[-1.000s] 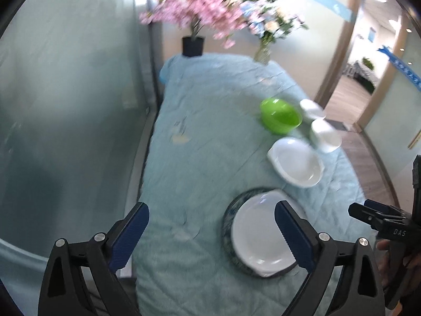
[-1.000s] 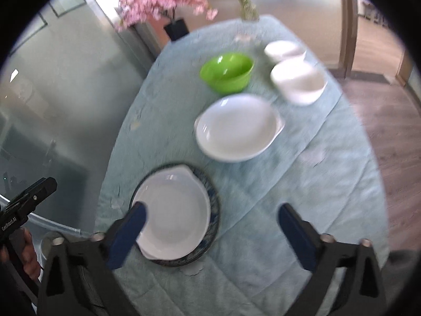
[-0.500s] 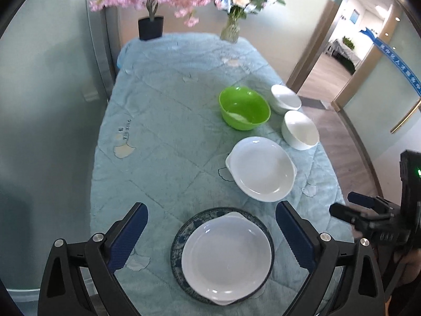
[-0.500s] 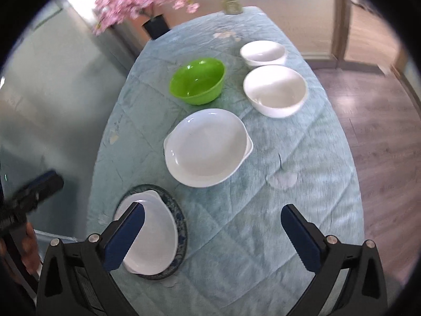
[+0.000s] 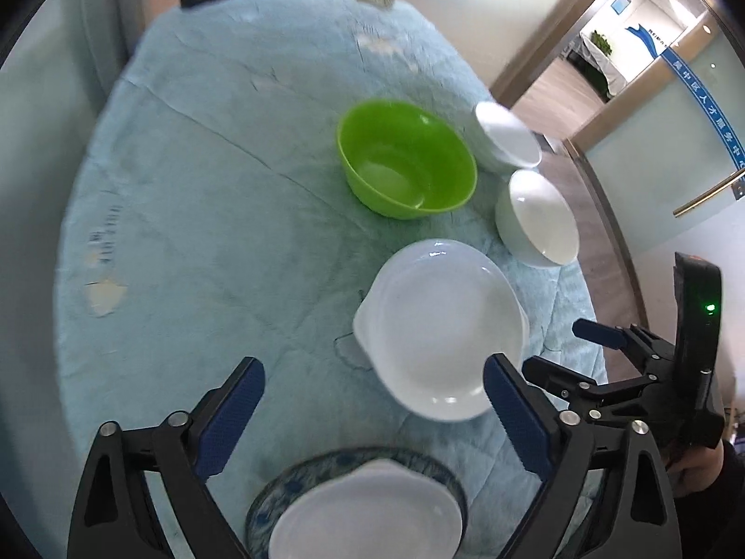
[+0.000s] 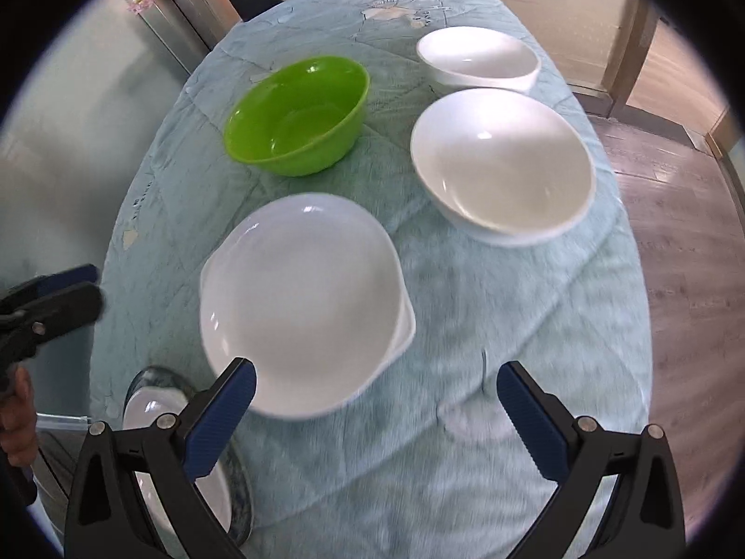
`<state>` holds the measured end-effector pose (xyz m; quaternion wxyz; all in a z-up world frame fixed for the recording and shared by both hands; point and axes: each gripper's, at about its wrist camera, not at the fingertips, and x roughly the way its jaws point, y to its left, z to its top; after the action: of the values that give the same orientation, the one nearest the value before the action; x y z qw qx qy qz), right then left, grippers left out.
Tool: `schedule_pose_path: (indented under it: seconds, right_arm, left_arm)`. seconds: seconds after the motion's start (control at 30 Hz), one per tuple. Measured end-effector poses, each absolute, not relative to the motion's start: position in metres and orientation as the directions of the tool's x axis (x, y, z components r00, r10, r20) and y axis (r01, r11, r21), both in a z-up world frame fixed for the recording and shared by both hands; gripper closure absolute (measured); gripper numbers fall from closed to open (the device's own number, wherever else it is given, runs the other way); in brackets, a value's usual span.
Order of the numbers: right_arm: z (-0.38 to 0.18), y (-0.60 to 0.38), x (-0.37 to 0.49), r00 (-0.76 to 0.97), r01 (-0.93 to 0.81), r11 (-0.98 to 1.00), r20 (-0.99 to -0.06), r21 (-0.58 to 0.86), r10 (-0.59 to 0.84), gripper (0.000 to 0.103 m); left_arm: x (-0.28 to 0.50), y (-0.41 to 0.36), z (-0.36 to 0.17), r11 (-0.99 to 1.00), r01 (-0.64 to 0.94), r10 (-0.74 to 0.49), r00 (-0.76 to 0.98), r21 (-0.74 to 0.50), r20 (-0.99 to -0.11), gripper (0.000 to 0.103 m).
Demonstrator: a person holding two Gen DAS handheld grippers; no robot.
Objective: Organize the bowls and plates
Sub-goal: 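Move the left tool to the rim of the second white handled dish, then close the left tool on the dish rim and lift it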
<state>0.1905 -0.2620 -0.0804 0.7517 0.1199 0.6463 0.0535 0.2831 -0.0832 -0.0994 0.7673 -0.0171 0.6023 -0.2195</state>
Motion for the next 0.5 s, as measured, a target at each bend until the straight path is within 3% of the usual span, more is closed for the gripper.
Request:
schedule_pose_path:
  seconds: [0.1,0.27,0.37,0.5]
  right_arm:
    - [-0.091,-0.265,0.201,0.153,0.103,0.958,-0.956,0.267,0.250,0.006]
    - [-0.102,-0.267,0.207,0.129,0.129,0.953,-0.958,0.272,0.256,0.017]
    - [-0.103,-0.268,0.207,0.142,0.162,0.937,-0.947,0.308,0.287,0.023]
    - [-0.112,-0.266,0.209,0.123,0.176,0.941,-0.955,0.289,0.271,0.045]
  left_arm:
    - [0.301,-0.095,-0.125,0.893,0.317,-0.370,0.112,-0.319,-0.922,0.026]
    - [0.315,-0.109,-0.147,0.878,0.332,-0.387,0.070,-0.345,-0.919,0.032]
    - [0.316,-0.118,-0.156,0.867,0.352,-0.392,0.045,-0.353,-0.919,0.048]
    - [0.321,-0.128,-0.168,0.867,0.369,-0.371,0.028,-0.336,-0.928,0.060]
